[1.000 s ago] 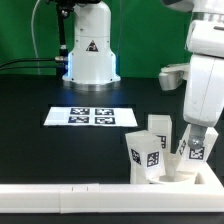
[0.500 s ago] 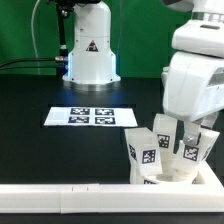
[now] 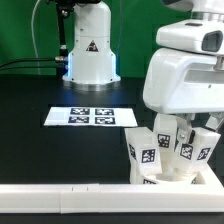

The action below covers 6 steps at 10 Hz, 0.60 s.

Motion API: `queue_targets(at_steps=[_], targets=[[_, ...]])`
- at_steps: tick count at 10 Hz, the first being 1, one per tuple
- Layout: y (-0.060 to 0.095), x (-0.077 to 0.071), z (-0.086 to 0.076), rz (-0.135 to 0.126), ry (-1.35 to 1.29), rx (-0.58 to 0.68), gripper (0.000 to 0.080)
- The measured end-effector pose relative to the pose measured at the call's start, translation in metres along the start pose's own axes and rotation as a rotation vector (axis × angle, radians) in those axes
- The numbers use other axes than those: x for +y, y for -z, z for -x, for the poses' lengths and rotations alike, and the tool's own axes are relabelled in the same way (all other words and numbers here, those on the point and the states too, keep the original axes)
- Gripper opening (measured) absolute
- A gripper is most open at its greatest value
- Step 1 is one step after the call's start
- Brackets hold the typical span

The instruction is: Assemble stool

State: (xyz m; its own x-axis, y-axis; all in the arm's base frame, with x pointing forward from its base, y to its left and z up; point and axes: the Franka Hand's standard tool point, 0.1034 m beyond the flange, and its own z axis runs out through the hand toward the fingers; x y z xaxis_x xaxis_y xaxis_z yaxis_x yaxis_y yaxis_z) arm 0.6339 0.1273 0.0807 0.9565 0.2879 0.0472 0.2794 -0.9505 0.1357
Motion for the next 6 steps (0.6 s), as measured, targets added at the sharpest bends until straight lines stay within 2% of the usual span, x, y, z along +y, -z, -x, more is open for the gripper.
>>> queue_targets(at_steps=[1,2,3,6], targets=[[-0.0003,0.0028,0.0007,-0.008,-0.268,-0.013,0.0337],[0.0036,0.0078,0.0018,-0.045,-0.462,-0.097,0.0337],[0.0048,0.0115,-0.0074,-0.048,-0.52,-0.083,0.0337],[0.0013,0.0093,-0.0044,-0.046,-0.757,-0.095,0.0337]])
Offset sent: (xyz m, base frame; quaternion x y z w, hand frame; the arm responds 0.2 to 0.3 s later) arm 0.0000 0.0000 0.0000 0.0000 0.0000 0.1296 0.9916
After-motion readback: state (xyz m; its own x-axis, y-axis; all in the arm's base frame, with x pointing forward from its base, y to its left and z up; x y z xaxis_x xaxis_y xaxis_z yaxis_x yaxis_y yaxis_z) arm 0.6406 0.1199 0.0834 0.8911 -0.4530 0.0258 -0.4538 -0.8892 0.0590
